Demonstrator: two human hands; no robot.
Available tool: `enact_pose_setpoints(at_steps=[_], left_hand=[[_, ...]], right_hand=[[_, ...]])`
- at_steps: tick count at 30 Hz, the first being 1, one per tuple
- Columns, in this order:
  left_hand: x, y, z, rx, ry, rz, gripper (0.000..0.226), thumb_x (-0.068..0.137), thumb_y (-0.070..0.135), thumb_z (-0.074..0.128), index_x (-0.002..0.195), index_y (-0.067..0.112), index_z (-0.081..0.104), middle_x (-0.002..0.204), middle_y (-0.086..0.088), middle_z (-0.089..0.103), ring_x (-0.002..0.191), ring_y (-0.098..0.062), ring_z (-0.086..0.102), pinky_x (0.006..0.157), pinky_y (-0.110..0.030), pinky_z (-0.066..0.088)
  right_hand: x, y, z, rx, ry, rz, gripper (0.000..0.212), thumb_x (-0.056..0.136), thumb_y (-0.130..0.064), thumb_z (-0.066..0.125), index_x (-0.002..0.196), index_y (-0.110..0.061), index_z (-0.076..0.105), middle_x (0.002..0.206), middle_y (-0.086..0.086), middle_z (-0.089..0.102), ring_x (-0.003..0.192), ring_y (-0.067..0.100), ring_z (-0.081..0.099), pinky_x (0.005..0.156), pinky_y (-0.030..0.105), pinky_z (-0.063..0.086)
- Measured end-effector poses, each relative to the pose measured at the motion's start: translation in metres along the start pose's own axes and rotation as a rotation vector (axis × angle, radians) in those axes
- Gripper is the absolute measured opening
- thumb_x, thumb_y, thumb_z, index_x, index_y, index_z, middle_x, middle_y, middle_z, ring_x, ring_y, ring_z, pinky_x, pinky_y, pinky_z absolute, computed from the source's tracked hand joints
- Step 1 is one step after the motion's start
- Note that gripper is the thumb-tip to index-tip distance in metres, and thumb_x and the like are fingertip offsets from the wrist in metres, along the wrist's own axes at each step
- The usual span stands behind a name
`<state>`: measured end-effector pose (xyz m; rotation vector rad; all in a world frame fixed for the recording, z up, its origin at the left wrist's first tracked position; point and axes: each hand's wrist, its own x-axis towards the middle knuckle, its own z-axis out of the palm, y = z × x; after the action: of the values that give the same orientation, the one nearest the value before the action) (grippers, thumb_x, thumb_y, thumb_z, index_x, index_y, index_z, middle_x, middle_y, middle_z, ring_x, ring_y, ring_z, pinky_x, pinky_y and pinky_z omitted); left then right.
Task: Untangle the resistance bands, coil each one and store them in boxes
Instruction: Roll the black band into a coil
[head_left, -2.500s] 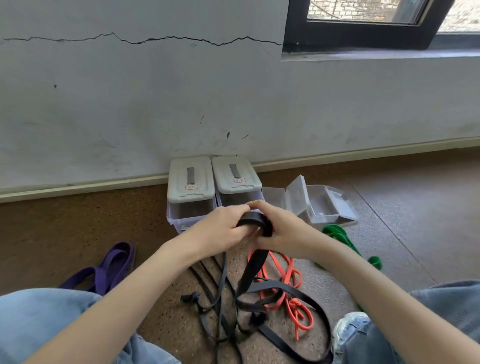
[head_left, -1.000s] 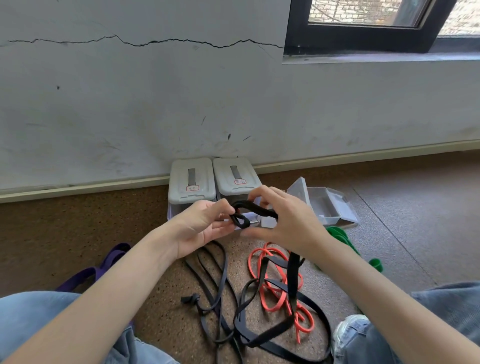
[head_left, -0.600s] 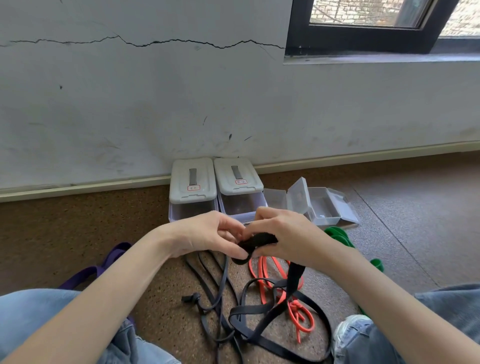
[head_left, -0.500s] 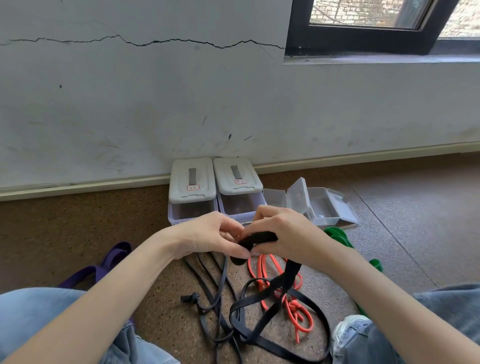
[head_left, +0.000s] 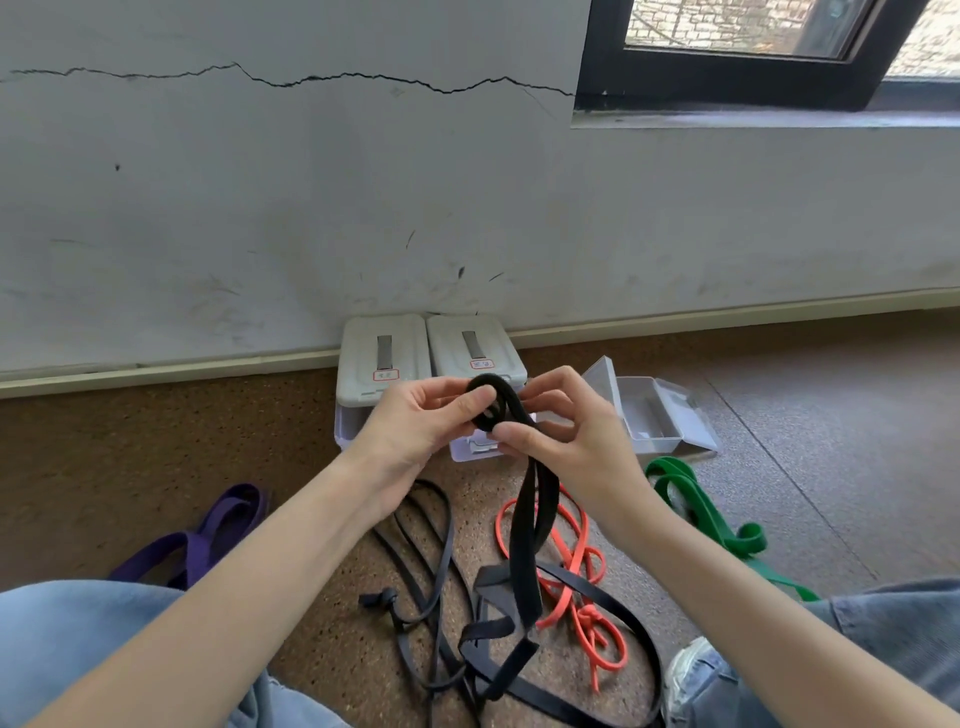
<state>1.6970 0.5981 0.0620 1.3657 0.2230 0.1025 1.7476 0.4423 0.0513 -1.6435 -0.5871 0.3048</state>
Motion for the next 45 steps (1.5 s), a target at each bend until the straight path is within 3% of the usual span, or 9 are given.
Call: enact_pose_setpoints(at_steps=[6, 10, 12, 15, 19, 28, 37, 41, 45], left_hand=[[0.0, -0.003, 0.001, 0.009, -0.027, -0.043, 0.026, 0.069, 0.021, 0.069, 0.093, 0.013, 0.067, 0.084, 0.0, 0.073, 0.076, -0.007, 0.069, 0.064, -0.014, 0.053], [0.0, 0.004, -0.015, 0.666, -0.183, 0.007, 0.022, 0.076, 0.018, 0.074, 0.094, 0.028, 0.065, 0.092, 0.007, 0.07, 0.082, -0.007, 0.068, 0.073, -0.019, 0.055], [-0.003, 0.002, -0.013, 0.82, -0.209, 0.077, 0.022, 0.075, 0.019, 0.076, 0.089, 0.033, 0.066, 0.088, 0.013, 0.07, 0.082, 0.001, 0.065, 0.077, -0.016, 0.051], [-0.006, 0.006, -0.009, 0.659, -0.139, 0.113, 0.019, 0.074, 0.022, 0.076, 0.089, 0.03, 0.068, 0.087, 0.012, 0.072, 0.084, 0.002, 0.066, 0.075, -0.011, 0.047], [-0.005, 0.024, -0.013, 0.315, -0.014, 0.114, 0.028, 0.063, 0.034, 0.073, 0.089, 0.023, 0.071, 0.091, 0.003, 0.074, 0.092, -0.012, 0.068, 0.089, -0.032, 0.046], [-0.008, 0.005, 0.005, -0.132, 0.011, 0.032, 0.027, 0.062, 0.016, 0.071, 0.088, 0.01, 0.068, 0.087, -0.005, 0.075, 0.08, -0.015, 0.072, 0.071, -0.018, 0.055], [-0.012, -0.006, 0.004, 0.278, 0.057, -0.026, 0.034, 0.059, 0.032, 0.079, 0.09, 0.021, 0.069, 0.091, 0.004, 0.073, 0.096, -0.012, 0.065, 0.087, -0.033, 0.046], [-0.013, 0.0, -0.003, 0.479, -0.075, -0.059, 0.029, 0.07, 0.019, 0.079, 0.094, 0.031, 0.068, 0.091, 0.01, 0.073, 0.092, -0.005, 0.065, 0.075, -0.018, 0.047], [-0.013, 0.01, -0.01, 0.294, -0.185, -0.14, 0.027, 0.072, 0.011, 0.074, 0.098, 0.01, 0.066, 0.091, -0.009, 0.073, 0.087, -0.018, 0.071, 0.069, -0.023, 0.057]], right_hand=[[-0.003, -0.003, -0.002, 0.097, 0.006, 0.038, 0.022, 0.078, -0.011, 0.072, 0.093, -0.015, 0.056, 0.086, 0.007, 0.073, 0.08, 0.02, 0.07, 0.075, 0.032, 0.058], [-0.001, -0.005, -0.016, -0.648, -0.167, -0.247, 0.025, 0.085, -0.014, 0.065, 0.108, -0.023, 0.064, 0.097, -0.007, 0.058, 0.089, 0.007, 0.053, 0.079, 0.02, 0.048], [0.001, -0.005, -0.016, -0.793, -0.256, -0.314, 0.032, 0.089, -0.015, 0.06, 0.118, -0.027, 0.063, 0.097, -0.007, 0.05, 0.09, 0.005, 0.044, 0.076, 0.014, 0.038], [0.005, -0.012, -0.02, -0.539, -0.165, -0.24, 0.036, 0.086, -0.008, 0.062, 0.115, -0.03, 0.059, 0.097, -0.007, 0.06, 0.089, 0.008, 0.059, 0.081, 0.017, 0.049], [0.007, -0.022, -0.023, -0.014, 0.003, -0.115, 0.024, 0.075, -0.01, 0.072, 0.092, -0.019, 0.058, 0.084, -0.002, 0.071, 0.08, 0.009, 0.069, 0.072, 0.017, 0.054], [0.002, -0.016, -0.006, -0.028, 0.026, -0.159, 0.026, 0.076, -0.015, 0.073, 0.096, -0.014, 0.055, 0.084, -0.005, 0.069, 0.083, 0.005, 0.067, 0.074, 0.015, 0.051], [-0.01, -0.005, -0.009, 0.131, 0.005, -0.028, 0.017, 0.081, -0.005, 0.067, 0.093, -0.012, 0.058, 0.085, 0.001, 0.073, 0.083, 0.011, 0.069, 0.071, 0.019, 0.052], [-0.012, -0.006, -0.008, -0.061, -0.073, -0.049, 0.022, 0.082, -0.002, 0.066, 0.093, -0.02, 0.06, 0.092, 0.008, 0.065, 0.09, 0.018, 0.064, 0.085, 0.036, 0.055], [-0.005, -0.011, -0.011, -0.25, -0.137, -0.134, 0.029, 0.081, -0.003, 0.066, 0.092, -0.03, 0.061, 0.094, 0.004, 0.062, 0.089, 0.014, 0.061, 0.083, 0.026, 0.053]])
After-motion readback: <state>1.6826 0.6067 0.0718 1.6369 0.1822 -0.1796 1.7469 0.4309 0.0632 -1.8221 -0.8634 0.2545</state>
